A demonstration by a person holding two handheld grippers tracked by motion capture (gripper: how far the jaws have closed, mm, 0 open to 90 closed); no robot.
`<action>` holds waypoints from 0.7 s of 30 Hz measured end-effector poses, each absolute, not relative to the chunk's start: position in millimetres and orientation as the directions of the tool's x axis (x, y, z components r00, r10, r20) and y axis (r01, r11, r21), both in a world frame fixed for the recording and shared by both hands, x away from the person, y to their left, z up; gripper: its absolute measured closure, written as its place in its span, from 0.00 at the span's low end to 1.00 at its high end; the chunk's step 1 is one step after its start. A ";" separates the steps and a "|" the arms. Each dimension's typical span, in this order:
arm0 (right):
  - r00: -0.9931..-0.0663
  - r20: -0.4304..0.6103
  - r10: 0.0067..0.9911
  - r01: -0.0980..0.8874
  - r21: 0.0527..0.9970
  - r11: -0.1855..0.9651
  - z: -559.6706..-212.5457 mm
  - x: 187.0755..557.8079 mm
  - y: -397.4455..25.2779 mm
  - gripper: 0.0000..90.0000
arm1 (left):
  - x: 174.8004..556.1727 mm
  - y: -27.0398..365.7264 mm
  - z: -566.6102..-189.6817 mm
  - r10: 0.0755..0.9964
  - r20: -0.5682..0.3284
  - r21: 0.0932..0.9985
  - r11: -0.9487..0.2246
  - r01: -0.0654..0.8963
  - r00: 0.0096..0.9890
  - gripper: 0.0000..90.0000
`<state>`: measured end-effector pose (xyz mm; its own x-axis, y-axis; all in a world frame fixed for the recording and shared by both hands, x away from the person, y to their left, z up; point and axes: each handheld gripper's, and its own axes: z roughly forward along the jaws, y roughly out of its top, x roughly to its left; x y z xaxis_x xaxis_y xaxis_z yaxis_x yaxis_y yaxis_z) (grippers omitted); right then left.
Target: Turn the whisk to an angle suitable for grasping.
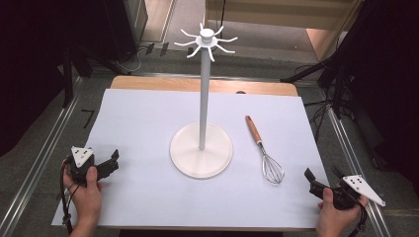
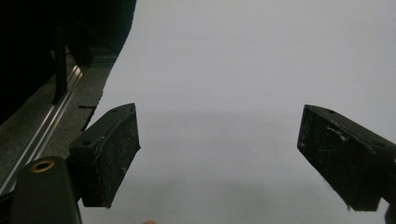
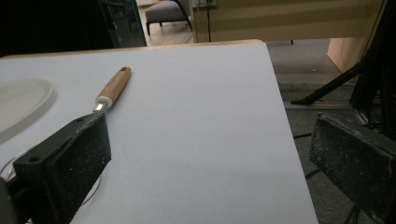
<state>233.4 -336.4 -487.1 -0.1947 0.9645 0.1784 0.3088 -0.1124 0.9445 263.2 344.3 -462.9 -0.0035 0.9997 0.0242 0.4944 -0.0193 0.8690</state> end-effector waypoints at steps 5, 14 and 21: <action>-0.166 0.110 0.980 0.346 0.937 -0.047 -483.3 235.8 -330.8 0.05 | 263.1 344.0 -462.9 1.000 0.026 0.869 -0.022 0.494 -0.002 0.15; -0.170 0.037 0.985 0.471 0.881 0.048 -474.7 246.1 -319.9 0.14 | 263.6 343.1 -463.0 0.999 0.033 0.866 -0.030 0.499 0.002 0.15; -0.220 -0.038 0.975 0.515 0.844 0.149 -458.5 253.2 -304.6 0.15 | 263.8 342.3 -463.2 0.999 0.037 0.865 -0.032 0.501 0.000 0.15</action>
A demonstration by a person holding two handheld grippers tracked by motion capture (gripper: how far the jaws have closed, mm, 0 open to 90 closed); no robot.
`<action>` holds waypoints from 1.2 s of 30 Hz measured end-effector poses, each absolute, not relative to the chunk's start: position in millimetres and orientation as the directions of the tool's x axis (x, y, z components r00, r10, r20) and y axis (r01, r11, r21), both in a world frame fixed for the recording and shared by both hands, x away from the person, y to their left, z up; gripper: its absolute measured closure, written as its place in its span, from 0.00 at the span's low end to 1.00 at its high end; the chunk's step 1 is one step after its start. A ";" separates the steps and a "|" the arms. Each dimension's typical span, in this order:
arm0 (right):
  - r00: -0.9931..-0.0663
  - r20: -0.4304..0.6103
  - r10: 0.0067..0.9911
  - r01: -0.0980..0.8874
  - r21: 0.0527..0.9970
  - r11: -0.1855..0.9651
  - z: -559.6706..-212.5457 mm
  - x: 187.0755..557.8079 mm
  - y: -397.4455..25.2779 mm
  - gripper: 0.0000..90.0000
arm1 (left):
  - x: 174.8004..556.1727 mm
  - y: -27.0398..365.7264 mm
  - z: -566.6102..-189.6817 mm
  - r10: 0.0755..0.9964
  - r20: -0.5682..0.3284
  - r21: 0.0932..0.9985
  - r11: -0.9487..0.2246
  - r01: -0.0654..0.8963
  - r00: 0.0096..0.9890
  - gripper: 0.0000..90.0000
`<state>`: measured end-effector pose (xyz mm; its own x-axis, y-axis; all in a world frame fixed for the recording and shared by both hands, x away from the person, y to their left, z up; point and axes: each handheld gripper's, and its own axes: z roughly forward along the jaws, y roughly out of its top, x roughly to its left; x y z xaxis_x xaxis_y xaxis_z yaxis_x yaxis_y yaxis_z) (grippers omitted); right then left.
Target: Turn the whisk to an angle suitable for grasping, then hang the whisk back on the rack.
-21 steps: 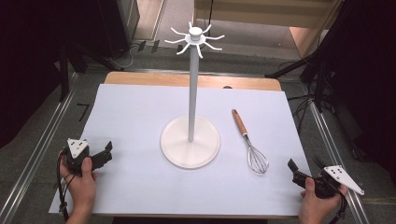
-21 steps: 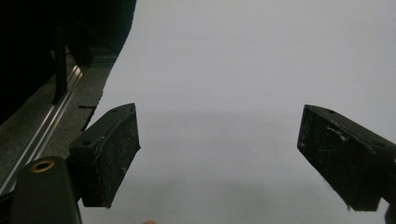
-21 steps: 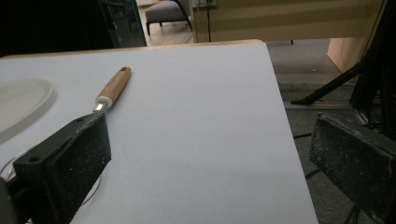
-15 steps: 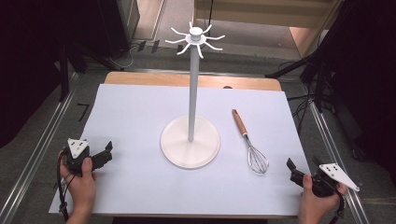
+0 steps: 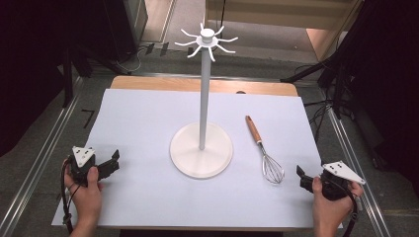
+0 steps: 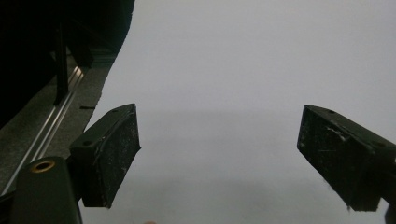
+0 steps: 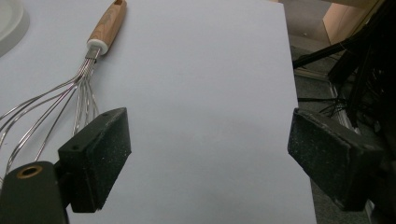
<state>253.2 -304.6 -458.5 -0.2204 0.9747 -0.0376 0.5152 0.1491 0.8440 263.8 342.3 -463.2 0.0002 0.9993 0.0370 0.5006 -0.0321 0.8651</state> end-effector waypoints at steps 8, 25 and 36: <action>-0.261 -0.068 0.963 0.588 0.780 0.214 -444.1 270.6 -292.1 0.16 | 264.0 341.8 -463.3 0.999 0.039 0.865 -0.035 0.500 0.003 0.15; -0.319 -0.043 0.947 0.707 0.655 0.267 -434.6 310.5 -267.6 0.17 | 264.6 341.2 -463.4 0.999 0.050 0.861 -0.046 0.507 0.006 0.15; -0.344 -0.034 0.939 0.733 0.614 0.291 -431.1 326.4 -253.9 0.18 | 264.7 341.0 -463.4 0.999 0.051 0.860 -0.047 0.509 0.007 0.15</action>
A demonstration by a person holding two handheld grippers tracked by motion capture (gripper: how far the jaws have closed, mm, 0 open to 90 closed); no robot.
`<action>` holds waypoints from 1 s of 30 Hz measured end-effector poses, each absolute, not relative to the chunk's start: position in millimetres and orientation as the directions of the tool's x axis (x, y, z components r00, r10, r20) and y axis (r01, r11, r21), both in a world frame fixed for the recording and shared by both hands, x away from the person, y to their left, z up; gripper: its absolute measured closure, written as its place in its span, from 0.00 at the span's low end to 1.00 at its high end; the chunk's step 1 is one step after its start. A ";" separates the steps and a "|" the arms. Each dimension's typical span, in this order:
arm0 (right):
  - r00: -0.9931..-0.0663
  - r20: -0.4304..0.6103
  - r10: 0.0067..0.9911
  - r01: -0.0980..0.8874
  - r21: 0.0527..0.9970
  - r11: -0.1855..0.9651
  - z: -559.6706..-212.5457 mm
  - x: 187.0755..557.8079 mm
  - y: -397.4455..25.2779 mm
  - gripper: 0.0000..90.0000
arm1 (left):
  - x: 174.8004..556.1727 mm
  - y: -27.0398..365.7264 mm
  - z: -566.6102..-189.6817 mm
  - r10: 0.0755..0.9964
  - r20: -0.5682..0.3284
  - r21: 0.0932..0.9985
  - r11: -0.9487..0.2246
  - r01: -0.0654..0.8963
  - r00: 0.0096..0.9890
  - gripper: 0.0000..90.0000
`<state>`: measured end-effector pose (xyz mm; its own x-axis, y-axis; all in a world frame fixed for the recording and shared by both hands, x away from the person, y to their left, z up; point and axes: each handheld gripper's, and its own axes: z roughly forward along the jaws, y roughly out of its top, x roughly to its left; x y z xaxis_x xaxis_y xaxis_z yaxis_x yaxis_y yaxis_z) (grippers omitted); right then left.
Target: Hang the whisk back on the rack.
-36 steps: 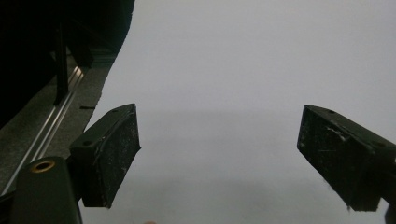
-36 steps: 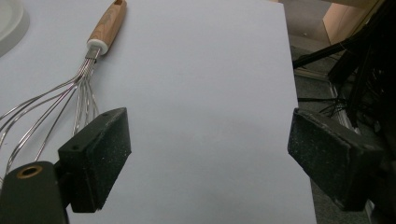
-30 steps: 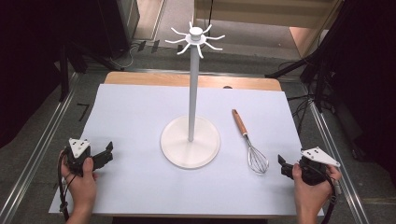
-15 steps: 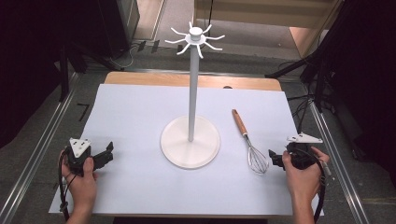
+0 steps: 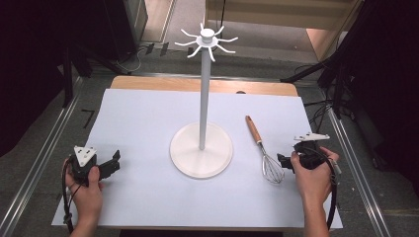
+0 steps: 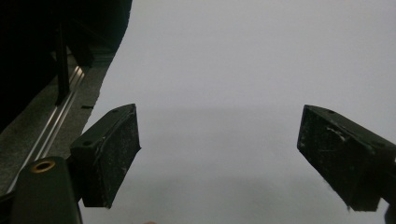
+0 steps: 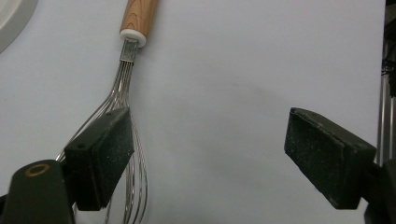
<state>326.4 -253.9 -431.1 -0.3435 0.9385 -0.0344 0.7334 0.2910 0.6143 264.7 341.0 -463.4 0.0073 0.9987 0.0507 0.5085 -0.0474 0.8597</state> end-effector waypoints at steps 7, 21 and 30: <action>-0.362 -0.033 0.932 0.742 0.595 0.309 -430.0 334.8 -243.7 0.18 | 264.8 341.2 -463.5 0.999 0.050 0.860 -0.047 0.508 0.008 0.15; -0.368 -0.027 0.929 0.774 0.545 0.322 -431.2 350.0 -227.7 0.30 | 264.9 341.6 -463.3 0.999 0.049 0.858 -0.047 0.512 0.009 0.15; -0.371 -0.021 0.928 0.799 0.502 0.331 -432.6 358.1 -218.7 0.47 | 265.1 341.6 -463.4 0.999 0.048 0.858 -0.046 0.512 0.009 0.15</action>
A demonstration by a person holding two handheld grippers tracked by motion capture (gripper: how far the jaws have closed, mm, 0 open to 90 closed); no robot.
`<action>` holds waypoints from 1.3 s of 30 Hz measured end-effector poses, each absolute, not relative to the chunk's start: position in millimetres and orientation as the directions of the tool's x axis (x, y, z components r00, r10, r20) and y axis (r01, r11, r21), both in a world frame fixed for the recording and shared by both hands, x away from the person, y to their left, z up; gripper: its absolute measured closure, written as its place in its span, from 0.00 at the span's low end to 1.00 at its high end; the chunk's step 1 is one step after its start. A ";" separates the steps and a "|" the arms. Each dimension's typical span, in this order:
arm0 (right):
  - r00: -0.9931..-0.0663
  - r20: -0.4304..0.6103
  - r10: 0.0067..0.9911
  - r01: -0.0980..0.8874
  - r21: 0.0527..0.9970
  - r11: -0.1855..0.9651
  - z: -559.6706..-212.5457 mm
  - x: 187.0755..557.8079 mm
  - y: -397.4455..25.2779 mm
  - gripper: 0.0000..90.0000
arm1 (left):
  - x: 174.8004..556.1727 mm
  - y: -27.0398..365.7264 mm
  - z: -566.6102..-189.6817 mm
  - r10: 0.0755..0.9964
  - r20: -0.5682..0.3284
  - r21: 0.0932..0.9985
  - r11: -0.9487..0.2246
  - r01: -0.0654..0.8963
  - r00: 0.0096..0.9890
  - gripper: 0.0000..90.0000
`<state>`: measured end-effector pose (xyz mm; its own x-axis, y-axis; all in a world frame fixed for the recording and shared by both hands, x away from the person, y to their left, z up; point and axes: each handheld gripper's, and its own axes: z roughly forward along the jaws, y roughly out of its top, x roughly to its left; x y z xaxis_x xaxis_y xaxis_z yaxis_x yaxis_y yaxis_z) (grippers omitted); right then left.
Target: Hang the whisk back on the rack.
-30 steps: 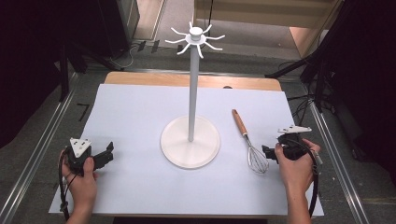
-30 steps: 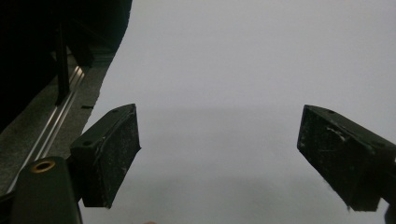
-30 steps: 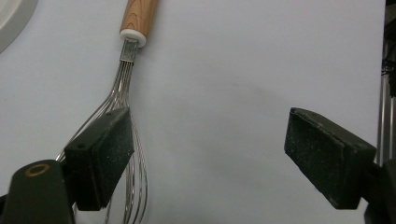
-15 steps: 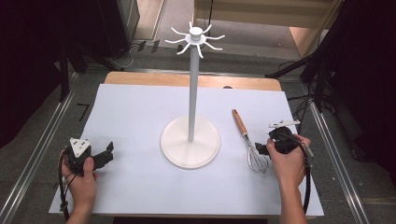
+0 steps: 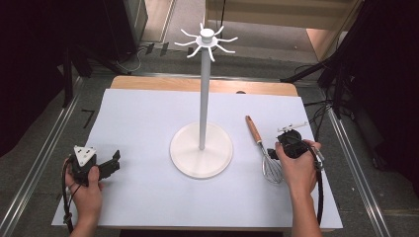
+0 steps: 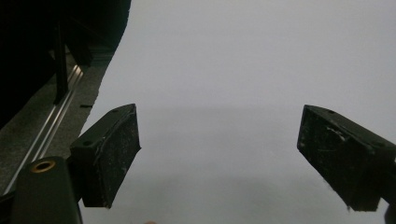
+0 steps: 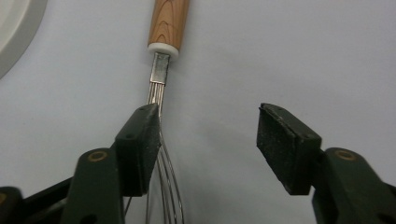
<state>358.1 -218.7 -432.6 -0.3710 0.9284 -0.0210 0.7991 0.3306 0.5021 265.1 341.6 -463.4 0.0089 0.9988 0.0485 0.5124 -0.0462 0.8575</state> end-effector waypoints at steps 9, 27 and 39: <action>-0.358 0.022 0.933 0.828 0.469 0.307 -437.9 365.3 -210.6 0.57 | 265.2 341.6 -463.4 0.999 0.046 0.858 -0.045 0.512 0.010 0.15; -0.382 0.118 0.916 0.843 0.450 0.294 -440.8 369.0 -201.4 0.98 | 265.2 341.6 -463.4 0.999 0.047 0.858 -0.045 0.512 0.009 0.15; -0.405 0.083 0.910 0.812 0.491 0.316 -437.1 364.8 -199.6 1.00 | 265.2 341.6 -463.4 0.999 0.047 0.858 -0.045 0.512 0.009 0.16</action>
<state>364.8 -199.6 -437.1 -0.4051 0.9105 0.0830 0.8118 0.3165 0.4908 265.2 341.6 -463.4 0.0095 0.9989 0.0469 0.5124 -0.0451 0.8576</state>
